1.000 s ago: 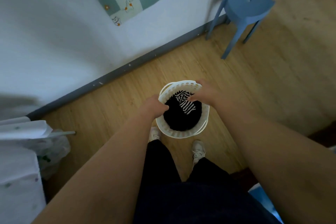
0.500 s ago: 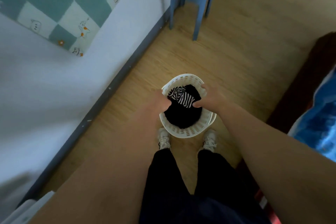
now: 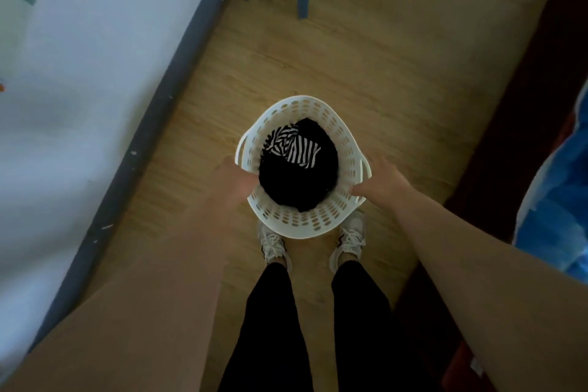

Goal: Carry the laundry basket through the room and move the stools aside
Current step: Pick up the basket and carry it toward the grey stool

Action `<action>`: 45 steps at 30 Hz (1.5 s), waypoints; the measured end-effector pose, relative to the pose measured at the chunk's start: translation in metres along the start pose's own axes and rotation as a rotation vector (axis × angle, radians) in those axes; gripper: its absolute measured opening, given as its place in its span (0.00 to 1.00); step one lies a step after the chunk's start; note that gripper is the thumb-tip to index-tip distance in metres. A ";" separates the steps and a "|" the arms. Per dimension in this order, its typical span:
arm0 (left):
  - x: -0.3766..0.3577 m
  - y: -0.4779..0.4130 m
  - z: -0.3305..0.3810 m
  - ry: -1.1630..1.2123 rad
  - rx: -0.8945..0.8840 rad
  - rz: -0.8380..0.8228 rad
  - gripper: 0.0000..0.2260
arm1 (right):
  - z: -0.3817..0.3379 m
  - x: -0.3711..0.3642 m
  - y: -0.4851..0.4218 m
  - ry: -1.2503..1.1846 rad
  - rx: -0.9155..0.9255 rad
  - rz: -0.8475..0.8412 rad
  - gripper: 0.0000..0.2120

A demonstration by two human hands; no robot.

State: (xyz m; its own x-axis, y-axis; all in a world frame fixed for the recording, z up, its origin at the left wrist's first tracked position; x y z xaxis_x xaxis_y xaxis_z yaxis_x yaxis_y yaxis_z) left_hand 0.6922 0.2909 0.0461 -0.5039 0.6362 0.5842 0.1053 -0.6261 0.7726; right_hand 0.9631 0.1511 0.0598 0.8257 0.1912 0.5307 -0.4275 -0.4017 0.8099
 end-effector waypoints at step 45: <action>0.020 0.069 0.088 -0.162 -0.106 -0.050 0.12 | 0.053 0.108 0.036 -0.141 -0.187 0.339 0.10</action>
State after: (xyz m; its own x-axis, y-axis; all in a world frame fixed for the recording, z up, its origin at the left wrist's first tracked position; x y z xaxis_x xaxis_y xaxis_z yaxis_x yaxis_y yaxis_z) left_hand 0.7643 0.2999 0.1331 -0.3608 0.7268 0.5845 -0.0115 -0.6301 0.7764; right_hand 1.0563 0.1096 0.1327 0.6633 -0.0538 0.7464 -0.7329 -0.2489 0.6332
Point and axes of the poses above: each hand's wrist, its own y-axis away from the middle knuckle, its own x-axis out of the back of the hand, z = x × y, the point moved 9 cm from there along -y, towards the middle knuckle, and after that the axes turned 4 degrees about z, right-handed, at the moved point
